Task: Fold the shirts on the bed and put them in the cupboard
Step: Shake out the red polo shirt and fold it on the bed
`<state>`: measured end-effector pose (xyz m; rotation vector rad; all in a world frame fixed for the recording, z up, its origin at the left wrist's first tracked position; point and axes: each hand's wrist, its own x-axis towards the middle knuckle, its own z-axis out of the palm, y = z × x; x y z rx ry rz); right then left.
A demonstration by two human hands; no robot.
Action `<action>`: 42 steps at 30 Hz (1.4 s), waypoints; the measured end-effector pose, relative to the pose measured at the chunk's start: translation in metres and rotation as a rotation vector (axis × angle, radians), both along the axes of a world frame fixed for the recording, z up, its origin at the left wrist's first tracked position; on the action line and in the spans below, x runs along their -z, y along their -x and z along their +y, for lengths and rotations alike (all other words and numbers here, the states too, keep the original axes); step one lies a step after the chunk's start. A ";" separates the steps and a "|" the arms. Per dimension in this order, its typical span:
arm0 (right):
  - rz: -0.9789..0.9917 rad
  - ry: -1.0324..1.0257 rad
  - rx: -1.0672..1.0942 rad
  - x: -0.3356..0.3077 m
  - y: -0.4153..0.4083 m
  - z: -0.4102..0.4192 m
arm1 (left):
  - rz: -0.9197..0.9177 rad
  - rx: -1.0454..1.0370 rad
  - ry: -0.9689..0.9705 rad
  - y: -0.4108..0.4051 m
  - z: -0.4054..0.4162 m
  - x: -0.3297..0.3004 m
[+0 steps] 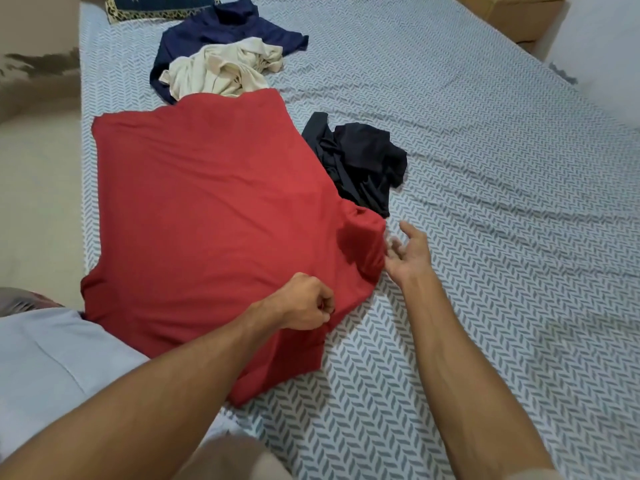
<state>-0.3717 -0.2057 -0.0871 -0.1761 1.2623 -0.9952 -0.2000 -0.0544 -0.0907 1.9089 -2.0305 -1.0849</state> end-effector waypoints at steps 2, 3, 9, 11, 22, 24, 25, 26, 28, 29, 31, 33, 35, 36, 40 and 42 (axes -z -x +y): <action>0.171 -0.074 -0.300 -0.006 -0.004 0.002 | 0.015 -0.003 -0.004 0.000 -0.002 -0.002; 0.263 -0.081 -0.414 -0.011 -0.008 0.002 | 0.023 -0.010 -0.013 -0.002 -0.002 -0.002; 0.610 -0.025 -0.795 -0.020 -0.026 0.003 | 0.027 -0.029 -0.044 -0.007 -0.001 -0.006; 0.635 0.024 -0.779 -0.022 -0.028 0.002 | 0.025 -0.028 -0.040 -0.006 -0.001 -0.005; 1.303 0.808 -0.527 -0.035 0.019 -0.062 | 0.070 -0.044 -0.039 0.000 -0.003 -0.004; 1.428 0.733 -0.600 -0.027 0.023 -0.071 | 0.081 -0.039 -0.052 0.000 -0.003 -0.004; 1.464 0.658 -0.677 -0.020 0.024 -0.074 | 0.084 -0.036 -0.058 0.000 -0.003 -0.003; 1.482 0.558 -0.773 -0.012 0.027 -0.077 | 0.085 -0.031 -0.063 0.000 -0.004 -0.004; 1.527 0.355 -0.906 0.001 0.025 -0.073 | 0.083 -0.025 -0.071 -0.003 -0.006 -0.003; 1.591 0.293 -0.930 0.006 0.022 -0.069 | 0.082 -0.022 -0.072 -0.002 -0.006 -0.003; 1.797 0.360 -0.920 0.010 0.007 -0.063 | 0.071 -0.003 -0.077 -0.001 -0.008 -0.002; 1.925 0.658 -0.855 0.013 -0.013 -0.061 | 0.056 0.014 -0.087 -0.002 -0.010 0.000; 1.889 0.977 -0.786 0.016 -0.033 -0.062 | 0.058 0.005 -0.107 -0.007 -0.013 -0.002; 1.854 1.083 -0.762 0.017 -0.043 -0.064 | 0.064 -0.006 -0.118 -0.012 -0.016 -0.005; 1.697 1.285 -0.855 0.009 -0.094 -0.090 | 0.237 -0.220 -0.204 -0.046 -0.034 -0.007; 1.619 1.252 -1.024 0.007 -0.115 -0.122 | 0.400 -0.354 -0.292 -0.065 -0.045 -0.008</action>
